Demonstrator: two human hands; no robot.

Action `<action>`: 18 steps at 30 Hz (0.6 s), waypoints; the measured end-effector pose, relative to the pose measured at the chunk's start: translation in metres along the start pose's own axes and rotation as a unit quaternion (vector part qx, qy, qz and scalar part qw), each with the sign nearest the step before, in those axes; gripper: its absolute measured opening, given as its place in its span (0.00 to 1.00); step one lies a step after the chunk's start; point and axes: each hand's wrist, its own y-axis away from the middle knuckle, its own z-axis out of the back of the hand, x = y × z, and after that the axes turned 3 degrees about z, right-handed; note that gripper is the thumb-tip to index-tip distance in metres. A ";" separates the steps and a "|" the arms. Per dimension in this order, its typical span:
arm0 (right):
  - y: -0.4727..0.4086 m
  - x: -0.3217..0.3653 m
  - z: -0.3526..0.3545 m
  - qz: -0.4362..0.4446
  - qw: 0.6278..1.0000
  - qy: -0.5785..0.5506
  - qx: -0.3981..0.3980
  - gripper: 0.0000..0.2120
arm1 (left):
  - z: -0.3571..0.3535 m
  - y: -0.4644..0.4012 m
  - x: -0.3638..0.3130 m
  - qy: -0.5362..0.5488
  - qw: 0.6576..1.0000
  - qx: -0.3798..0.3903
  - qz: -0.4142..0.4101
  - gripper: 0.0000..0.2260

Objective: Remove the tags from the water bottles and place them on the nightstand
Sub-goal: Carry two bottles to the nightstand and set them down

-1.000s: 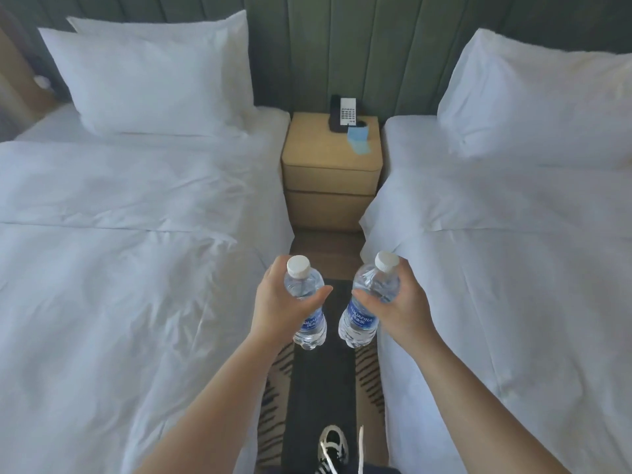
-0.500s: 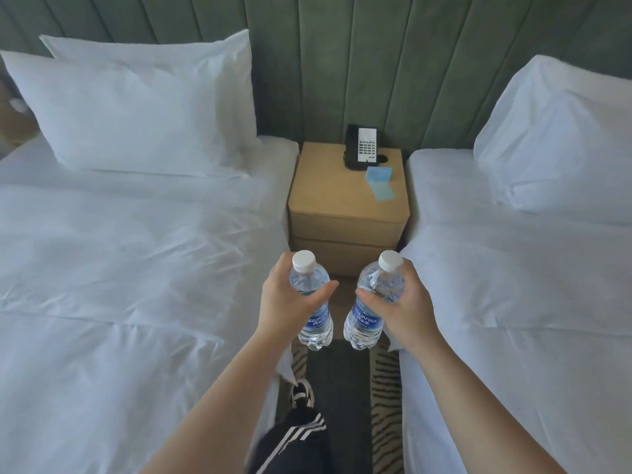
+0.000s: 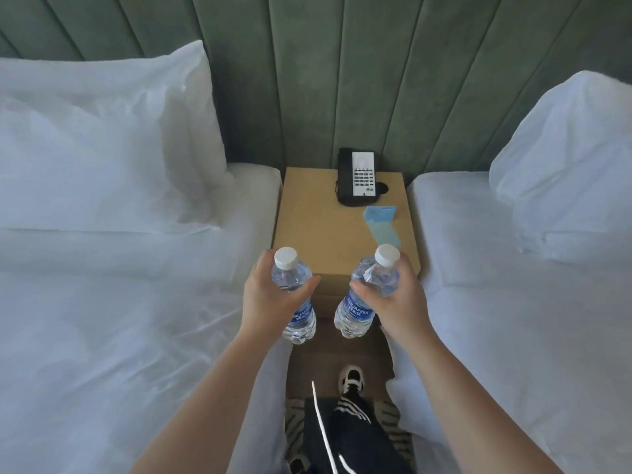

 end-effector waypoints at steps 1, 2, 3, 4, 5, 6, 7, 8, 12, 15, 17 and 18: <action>-0.020 -0.006 -0.002 0.001 1.000 0.003 0.007 0.25 | -0.009 -0.018 0.001 0.001 1.000 0.001 0.003 0.20; -0.041 -0.013 -0.004 0.002 1.000 0.005 0.012 0.24 | -0.019 -0.036 0.002 0.000 1.000 0.002 0.005 0.21; -0.063 -0.019 -0.006 0.002 1.000 0.004 0.017 0.24 | -0.029 -0.054 0.003 -0.002 1.000 0.001 0.010 0.22; -0.085 -0.026 -0.007 0.002 1.000 0.003 0.021 0.23 | -0.040 -0.072 0.003 -0.004 1.000 0.001 0.016 0.22; -0.107 -0.033 -0.009 0.005 1.000 0.006 0.026 0.23 | -0.051 -0.091 0.003 -0.003 1.000 0.002 0.022 0.22; -0.130 -0.040 -0.011 0.008 0.999 0.010 0.035 0.23 | -0.062 -0.111 0.003 -0.001 1.000 0.002 0.029 0.21; -0.152 -0.047 -0.013 0.007 0.999 0.012 0.048 0.22 | -0.073 -0.131 0.003 0.002 0.999 0.002 0.039 0.21; -0.174 -0.053 -0.014 0.003 0.998 0.012 0.059 0.22 | -0.083 -0.150 0.001 0.002 0.999 0.002 0.051 0.22; -0.256 -0.074 -0.019 -0.022 0.995 0.011 0.095 0.24 | -0.117 -0.224 -0.003 -0.014 0.996 -0.001 0.084 0.24; -0.318 -0.084 -0.028 -0.031 0.992 -0.001 0.124 0.25 | -0.134 -0.280 -0.001 -0.020 0.995 -0.006 0.094 0.24; -0.351 -0.093 -0.038 -0.044 0.990 -0.015 0.136 0.25 | -0.141 -0.315 0.006 -0.032 0.995 -0.006 0.090 0.23; -0.366 -0.099 -0.045 -0.045 0.989 -0.015 0.139 0.25 | -0.145 -0.332 0.012 -0.036 0.995 -0.004 0.090 0.23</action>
